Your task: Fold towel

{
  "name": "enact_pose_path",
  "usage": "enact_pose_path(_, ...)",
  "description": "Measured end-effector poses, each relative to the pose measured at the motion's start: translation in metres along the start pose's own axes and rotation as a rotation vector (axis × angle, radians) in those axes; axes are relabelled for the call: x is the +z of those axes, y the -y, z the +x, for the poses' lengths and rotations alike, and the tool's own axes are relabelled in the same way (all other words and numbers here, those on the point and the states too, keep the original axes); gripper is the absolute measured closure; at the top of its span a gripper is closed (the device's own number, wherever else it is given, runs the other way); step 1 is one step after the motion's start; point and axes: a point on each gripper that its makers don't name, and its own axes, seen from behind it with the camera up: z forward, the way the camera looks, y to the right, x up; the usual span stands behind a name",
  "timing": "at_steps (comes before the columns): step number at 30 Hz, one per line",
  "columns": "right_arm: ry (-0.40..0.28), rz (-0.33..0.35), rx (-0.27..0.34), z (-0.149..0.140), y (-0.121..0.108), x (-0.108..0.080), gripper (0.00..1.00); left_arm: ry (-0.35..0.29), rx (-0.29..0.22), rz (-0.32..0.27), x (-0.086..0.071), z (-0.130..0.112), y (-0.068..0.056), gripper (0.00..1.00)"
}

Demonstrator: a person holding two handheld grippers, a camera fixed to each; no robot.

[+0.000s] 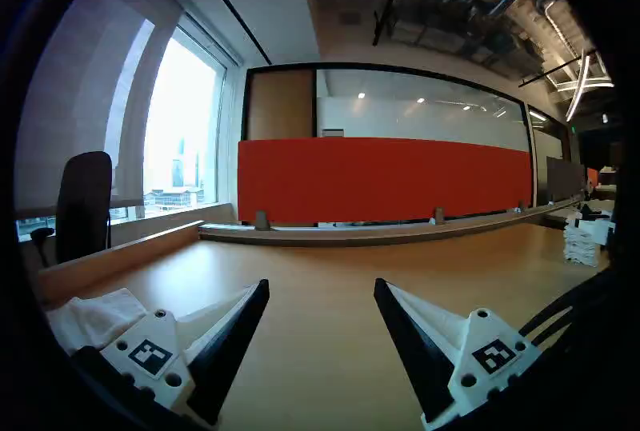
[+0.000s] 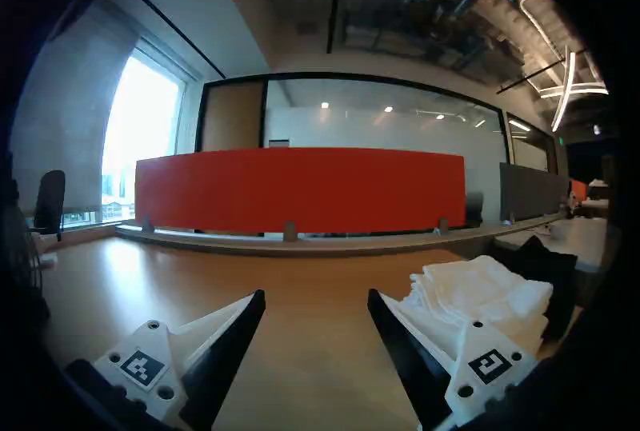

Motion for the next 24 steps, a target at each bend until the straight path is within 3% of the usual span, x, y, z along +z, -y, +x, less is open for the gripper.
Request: enact_pose_path(24, 0.000, 0.000, 0.000, 0.0004, 0.0001, -0.0003, 0.00, 0.001, 0.000, 0.000, -0.0017, 0.0029, -0.0001, 0.03)
